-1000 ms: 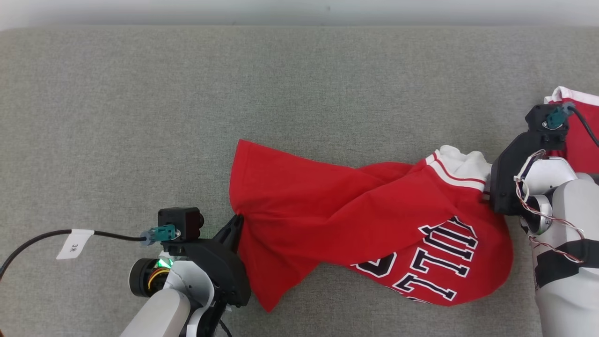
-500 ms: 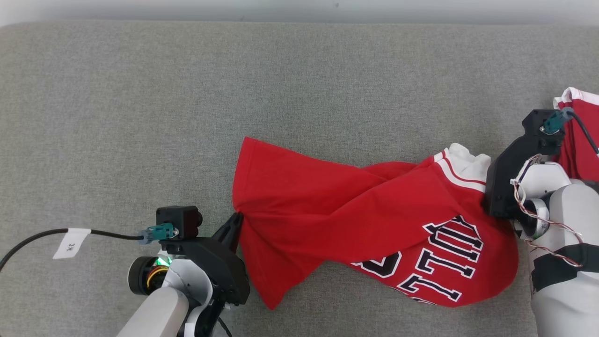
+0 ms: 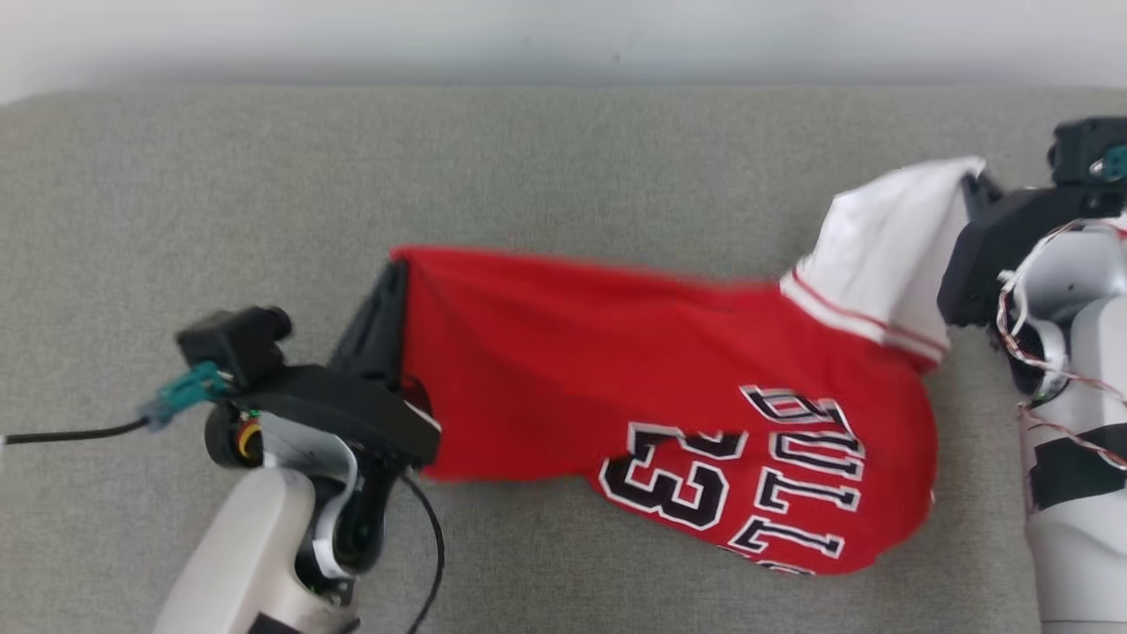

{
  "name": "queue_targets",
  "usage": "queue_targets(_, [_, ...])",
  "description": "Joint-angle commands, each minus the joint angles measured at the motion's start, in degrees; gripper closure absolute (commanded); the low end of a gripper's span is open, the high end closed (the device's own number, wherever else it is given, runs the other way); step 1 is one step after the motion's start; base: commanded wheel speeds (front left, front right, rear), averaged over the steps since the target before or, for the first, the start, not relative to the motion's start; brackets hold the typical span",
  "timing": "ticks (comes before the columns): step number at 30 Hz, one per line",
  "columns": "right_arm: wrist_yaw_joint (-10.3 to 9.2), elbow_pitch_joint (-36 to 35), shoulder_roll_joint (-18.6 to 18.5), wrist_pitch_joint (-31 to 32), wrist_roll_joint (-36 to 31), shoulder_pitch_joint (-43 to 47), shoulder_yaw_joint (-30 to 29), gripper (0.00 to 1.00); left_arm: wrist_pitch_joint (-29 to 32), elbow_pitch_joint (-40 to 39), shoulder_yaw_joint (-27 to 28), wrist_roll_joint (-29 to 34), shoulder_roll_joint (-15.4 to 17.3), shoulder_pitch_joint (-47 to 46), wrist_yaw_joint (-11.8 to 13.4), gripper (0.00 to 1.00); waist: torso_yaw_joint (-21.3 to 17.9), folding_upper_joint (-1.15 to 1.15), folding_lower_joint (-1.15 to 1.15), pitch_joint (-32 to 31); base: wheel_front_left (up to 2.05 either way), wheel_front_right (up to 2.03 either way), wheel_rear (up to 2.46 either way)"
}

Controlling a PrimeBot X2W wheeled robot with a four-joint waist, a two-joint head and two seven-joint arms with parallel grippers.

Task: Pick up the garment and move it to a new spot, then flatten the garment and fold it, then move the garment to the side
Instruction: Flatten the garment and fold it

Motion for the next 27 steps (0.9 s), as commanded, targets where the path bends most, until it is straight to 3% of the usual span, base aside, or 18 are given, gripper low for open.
queue_targets(1, [-0.12,-0.9,-0.7,-1.8,0.7,-0.3,0.2,1.0,-1.3,-0.8,0.9,-0.6,-0.4,-1.0,-0.1,1.0,-0.8,-0.01,-0.01,-2.4,0.0,0.0,0.0])
queue_targets(10, [-0.12,-6.4,-3.8,-14.7,2.2,0.3,1.4,1.0,-6.0,-6.2,5.3,-3.3,-2.1,-4.6,-0.4,1.0,-2.6,-0.01,-0.01,-8.6,0.0,0.0,0.0])
queue_targets(19, [-0.12,-12.0,-5.2,-18.7,8.2,-2.0,2.7,1.0,-0.5,-10.5,10.1,-11.1,-2.1,-9.3,0.6,1.0,-4.9,-0.01,-0.01,-8.6,0.0,0.0,0.0])
queue_targets(22, [-0.12,-13.5,-6.2,-18.8,10.7,-4.3,4.9,1.0,4.2,-11.0,11.7,-14.3,-0.8,-12.9,1.9,1.0,-5.7,-0.01,-0.01,-5.8,0.0,0.0,0.0])
queue_targets(27, [-0.12,-11.4,-6.0,-18.3,12.6,-12.8,10.6,1.0,12.7,-9.2,12.0,-13.6,6.2,-21.7,3.3,1.0,-7.8,-0.01,-0.01,1.7,0.0,0.0,0.0])
